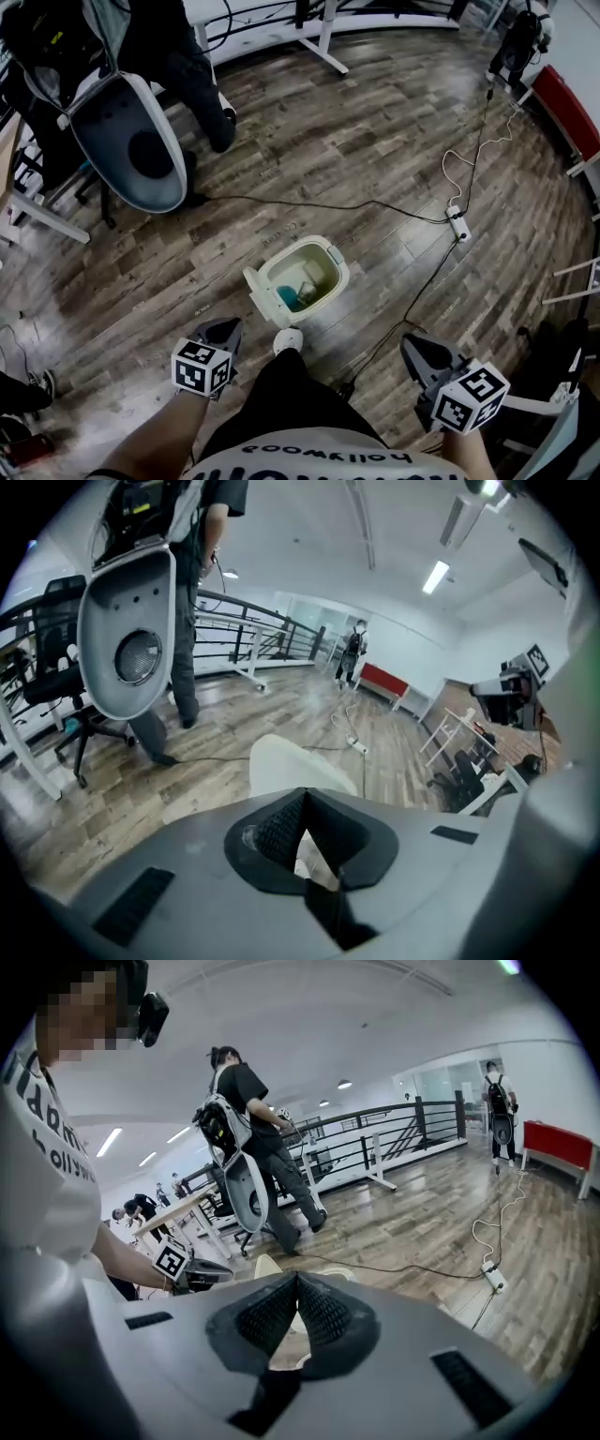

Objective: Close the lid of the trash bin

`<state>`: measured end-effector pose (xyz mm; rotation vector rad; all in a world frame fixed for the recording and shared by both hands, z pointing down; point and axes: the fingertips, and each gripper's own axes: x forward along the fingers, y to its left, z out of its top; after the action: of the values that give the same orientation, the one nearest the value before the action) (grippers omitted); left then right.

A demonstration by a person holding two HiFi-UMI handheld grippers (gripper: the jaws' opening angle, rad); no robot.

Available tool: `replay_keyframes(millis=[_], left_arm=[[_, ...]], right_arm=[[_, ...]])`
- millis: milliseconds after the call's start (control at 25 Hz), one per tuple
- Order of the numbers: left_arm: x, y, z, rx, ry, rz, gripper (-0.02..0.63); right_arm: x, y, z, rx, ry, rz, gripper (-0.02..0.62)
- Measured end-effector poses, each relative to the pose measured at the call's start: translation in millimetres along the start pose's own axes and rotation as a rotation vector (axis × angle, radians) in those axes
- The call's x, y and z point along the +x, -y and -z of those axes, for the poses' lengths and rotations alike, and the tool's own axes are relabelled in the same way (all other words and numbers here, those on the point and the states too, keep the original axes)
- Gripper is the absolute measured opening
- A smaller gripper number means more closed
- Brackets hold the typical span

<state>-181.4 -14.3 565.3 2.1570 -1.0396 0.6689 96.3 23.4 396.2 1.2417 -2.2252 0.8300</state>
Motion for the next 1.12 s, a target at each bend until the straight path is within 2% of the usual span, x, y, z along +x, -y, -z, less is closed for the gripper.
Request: replay_keyframes(millis=[240,440,600,920,1120], left_arm=[[40,-7,21,0.101,-0.173,0.077,0.006],[67,6,-4,0.119,-0.153,0.176,0.006],[80,13,-18,0.149,-0.176,0.230,0.006],[109,30,-37,0.131,-0.207,0.255,0.006],[138,41,-47,0.140,-0.253,0.224,0.006]], right_arm=[[21,11,-12,0.041,-0.029,0.019,0.008],[27,27,-19,0.070,-0.041,0.060,0.008],[31,34,-31,0.070,-0.036,0.068,0.008],[37,78,-43,0.088,-0.028,0.078,0.008],[64,114,-50,0.073,-0.031,-0.001,0.008]])
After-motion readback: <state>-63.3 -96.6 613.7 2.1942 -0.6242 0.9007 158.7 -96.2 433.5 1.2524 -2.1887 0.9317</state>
